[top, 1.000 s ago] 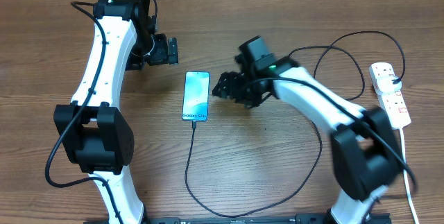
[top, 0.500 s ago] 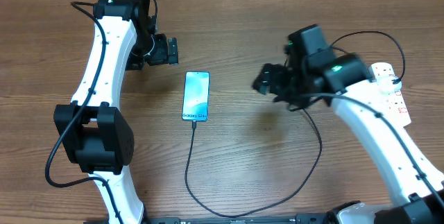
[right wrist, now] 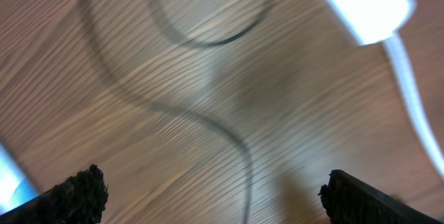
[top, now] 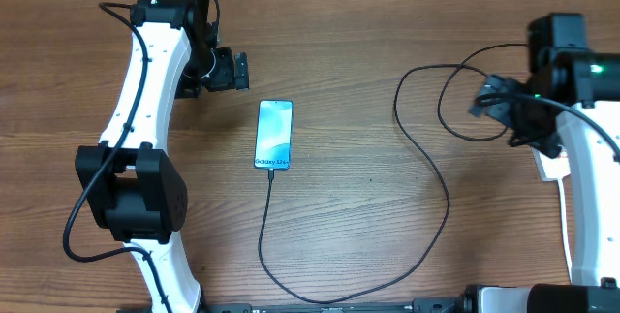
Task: Plug charger to phone and switch on socket
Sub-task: 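Move the right gripper over the white power strip's switches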
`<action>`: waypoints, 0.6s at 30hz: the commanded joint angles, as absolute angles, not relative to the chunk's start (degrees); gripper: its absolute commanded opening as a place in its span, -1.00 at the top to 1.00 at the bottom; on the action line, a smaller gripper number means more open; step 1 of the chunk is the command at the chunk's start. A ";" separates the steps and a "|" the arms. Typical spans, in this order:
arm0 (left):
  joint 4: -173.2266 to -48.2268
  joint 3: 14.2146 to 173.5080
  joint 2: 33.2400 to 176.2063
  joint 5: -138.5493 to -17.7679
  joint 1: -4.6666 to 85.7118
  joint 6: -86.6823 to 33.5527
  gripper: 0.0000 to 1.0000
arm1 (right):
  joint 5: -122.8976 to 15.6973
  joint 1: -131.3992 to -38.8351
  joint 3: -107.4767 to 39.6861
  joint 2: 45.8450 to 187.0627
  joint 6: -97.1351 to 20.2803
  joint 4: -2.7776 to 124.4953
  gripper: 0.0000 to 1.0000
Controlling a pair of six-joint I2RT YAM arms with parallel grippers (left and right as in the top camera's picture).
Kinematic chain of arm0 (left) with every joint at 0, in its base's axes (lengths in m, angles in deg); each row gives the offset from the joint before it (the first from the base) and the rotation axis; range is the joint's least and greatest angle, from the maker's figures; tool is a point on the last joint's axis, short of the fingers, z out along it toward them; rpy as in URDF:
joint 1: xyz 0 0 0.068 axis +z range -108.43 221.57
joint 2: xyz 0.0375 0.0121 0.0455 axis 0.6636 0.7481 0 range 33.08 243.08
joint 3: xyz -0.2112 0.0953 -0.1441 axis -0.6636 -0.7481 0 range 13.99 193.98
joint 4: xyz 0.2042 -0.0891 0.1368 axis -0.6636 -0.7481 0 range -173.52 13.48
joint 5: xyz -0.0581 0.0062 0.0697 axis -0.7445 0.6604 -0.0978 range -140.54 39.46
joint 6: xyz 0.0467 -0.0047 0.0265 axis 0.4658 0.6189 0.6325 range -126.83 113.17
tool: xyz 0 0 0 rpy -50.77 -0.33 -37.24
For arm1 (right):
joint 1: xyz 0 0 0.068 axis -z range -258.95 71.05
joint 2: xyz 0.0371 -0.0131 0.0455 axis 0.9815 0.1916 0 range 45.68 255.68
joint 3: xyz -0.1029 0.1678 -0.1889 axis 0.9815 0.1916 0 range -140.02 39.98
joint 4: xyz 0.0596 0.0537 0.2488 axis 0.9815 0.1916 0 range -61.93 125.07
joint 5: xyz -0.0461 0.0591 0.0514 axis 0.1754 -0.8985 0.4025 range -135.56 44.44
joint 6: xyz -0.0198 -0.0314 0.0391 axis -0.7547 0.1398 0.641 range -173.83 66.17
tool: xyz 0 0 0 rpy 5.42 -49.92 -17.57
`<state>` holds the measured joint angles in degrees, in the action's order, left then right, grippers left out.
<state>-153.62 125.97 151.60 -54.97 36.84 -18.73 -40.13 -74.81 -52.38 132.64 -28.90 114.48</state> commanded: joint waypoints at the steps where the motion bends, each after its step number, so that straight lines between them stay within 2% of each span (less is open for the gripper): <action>1: -153.60 126.21 150.72 -54.60 37.10 -19.28 -0.99 | -36.56 -70.79 -53.36 132.51 -32.74 114.38 -1.00; 18: -153.60 126.21 150.72 -54.60 37.10 -19.28 -1.00 | -36.58 -68.60 -53.29 132.51 -32.90 114.29 -1.00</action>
<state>-153.62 125.97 151.60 -54.97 36.84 -18.71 -37.39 -68.71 -52.38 132.66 -32.66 114.51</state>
